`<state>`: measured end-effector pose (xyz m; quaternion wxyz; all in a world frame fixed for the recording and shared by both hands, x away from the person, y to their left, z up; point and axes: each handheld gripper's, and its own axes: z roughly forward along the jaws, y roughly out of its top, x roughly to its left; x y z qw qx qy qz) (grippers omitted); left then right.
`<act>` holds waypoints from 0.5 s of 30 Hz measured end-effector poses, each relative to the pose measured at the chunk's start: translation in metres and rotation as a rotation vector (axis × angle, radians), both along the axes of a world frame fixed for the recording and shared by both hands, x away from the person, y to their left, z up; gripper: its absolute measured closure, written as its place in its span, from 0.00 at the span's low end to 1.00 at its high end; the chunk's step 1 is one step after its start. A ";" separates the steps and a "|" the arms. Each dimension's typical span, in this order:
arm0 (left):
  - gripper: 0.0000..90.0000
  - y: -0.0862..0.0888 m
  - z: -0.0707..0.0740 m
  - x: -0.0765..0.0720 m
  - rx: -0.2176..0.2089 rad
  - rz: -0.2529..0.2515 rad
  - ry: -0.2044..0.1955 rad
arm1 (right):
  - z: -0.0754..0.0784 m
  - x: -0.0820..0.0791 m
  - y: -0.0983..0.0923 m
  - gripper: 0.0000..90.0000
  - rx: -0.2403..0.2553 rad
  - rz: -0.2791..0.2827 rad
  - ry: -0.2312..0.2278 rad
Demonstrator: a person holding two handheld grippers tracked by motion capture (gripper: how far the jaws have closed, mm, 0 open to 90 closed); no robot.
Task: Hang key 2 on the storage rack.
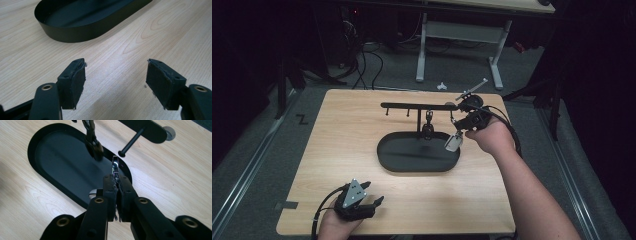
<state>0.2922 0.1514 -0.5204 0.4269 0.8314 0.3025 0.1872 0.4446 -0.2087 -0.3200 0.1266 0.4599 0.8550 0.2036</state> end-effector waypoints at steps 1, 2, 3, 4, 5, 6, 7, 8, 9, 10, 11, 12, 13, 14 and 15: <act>0.36 0.000 0.000 0.000 0.002 -0.001 0.001 | 0.000 0.001 0.000 0.96 0.001 -0.001 0.000; 0.36 0.000 0.000 0.000 0.004 -0.002 0.004 | 0.000 0.003 0.000 0.96 0.003 0.000 -0.001; 0.36 0.000 0.000 0.000 0.002 -0.002 0.003 | 0.000 0.003 0.001 0.96 0.005 -0.004 0.003; 0.36 0.000 0.000 0.000 0.008 -0.005 0.004 | 0.000 0.006 0.002 0.96 0.006 -0.003 0.007; 0.36 0.000 0.000 0.000 0.008 -0.005 0.004 | 0.000 0.006 0.002 0.96 0.006 -0.003 0.007; 0.36 0.000 0.000 -0.001 0.008 -0.004 0.003 | -0.002 0.008 0.002 0.96 0.006 -0.001 0.008; 0.36 0.000 0.000 -0.001 0.008 -0.004 0.003 | -0.002 0.008 0.002 0.96 0.006 -0.001 0.008; 0.36 0.000 0.000 -0.001 0.008 -0.002 0.003 | -0.002 0.009 0.003 0.96 0.010 -0.004 0.010; 0.36 0.000 0.000 -0.001 0.011 -0.004 0.004 | -0.002 0.011 0.003 0.96 0.010 0.001 0.008; 0.36 0.000 -0.001 -0.001 0.010 -0.004 0.003 | -0.002 0.011 0.003 0.96 0.017 -0.005 0.005; 0.36 0.000 -0.001 -0.001 0.012 -0.006 0.006 | -0.002 0.012 0.004 0.96 0.017 -0.007 0.009; 0.36 0.000 -0.002 -0.001 0.011 -0.003 0.002 | -0.003 0.013 0.004 0.96 0.019 -0.014 0.012; 0.36 0.000 -0.002 -0.001 0.011 -0.003 0.002 | -0.003 0.013 0.004 0.96 0.019 -0.014 0.012; 0.36 0.000 -0.002 -0.001 0.013 -0.004 0.004 | -0.004 0.014 0.004 0.96 0.016 -0.007 0.012; 0.36 0.000 -0.002 -0.001 0.014 -0.005 0.006 | -0.005 0.016 0.003 0.96 0.013 -0.002 0.011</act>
